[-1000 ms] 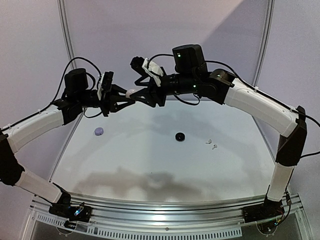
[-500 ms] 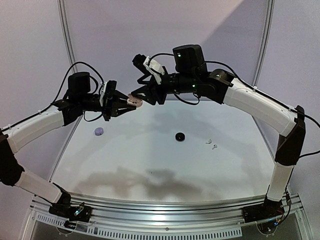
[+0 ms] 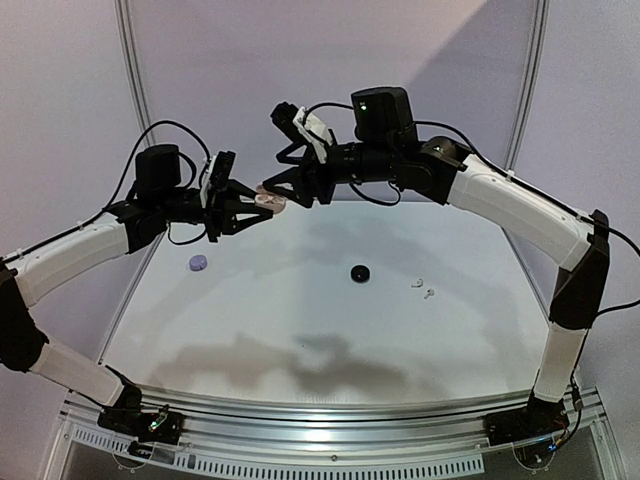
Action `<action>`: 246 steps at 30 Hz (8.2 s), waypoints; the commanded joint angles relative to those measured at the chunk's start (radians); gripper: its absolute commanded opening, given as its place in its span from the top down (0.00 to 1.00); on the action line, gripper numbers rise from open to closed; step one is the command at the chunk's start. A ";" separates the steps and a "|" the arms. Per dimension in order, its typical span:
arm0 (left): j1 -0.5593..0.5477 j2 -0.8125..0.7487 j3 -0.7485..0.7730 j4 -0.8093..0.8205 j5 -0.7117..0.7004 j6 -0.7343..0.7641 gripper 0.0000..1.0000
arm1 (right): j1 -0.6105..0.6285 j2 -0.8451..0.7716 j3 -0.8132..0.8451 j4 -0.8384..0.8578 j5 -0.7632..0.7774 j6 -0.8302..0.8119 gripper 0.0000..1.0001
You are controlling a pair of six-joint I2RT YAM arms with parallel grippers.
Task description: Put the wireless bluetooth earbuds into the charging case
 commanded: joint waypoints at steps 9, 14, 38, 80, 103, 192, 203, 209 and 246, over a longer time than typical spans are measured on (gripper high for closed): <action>-0.012 -0.018 -0.051 0.115 -0.057 -0.226 1.00 | -0.164 -0.108 -0.042 0.232 -0.002 0.486 0.33; -0.012 -0.029 -0.074 0.162 -0.118 -0.271 1.00 | -0.295 -0.120 -0.075 -0.147 0.403 0.674 0.43; 0.003 -0.047 -0.108 0.198 -0.113 -0.272 1.00 | -0.522 0.187 -0.400 -0.588 0.446 0.951 0.66; 0.008 -0.036 -0.092 0.197 -0.109 -0.256 1.00 | -0.526 0.248 -0.511 -0.564 0.346 0.949 0.81; 0.009 -0.031 -0.094 0.197 -0.120 -0.230 1.00 | -0.524 0.108 -0.496 -0.517 0.435 0.955 0.94; -0.109 0.050 -0.176 0.691 -0.621 -0.238 1.00 | 0.097 0.102 0.049 0.112 0.587 0.031 1.00; -0.107 0.049 -0.180 0.696 -0.626 -0.236 1.00 | 0.101 0.129 0.061 0.097 0.593 0.028 0.90; -0.107 0.049 -0.184 0.696 -0.625 -0.237 1.00 | 0.100 0.130 0.061 0.101 0.590 0.038 0.72; -0.092 0.020 -0.216 0.624 -0.636 -0.276 1.00 | -0.424 -0.025 -0.013 -0.513 0.537 0.895 0.54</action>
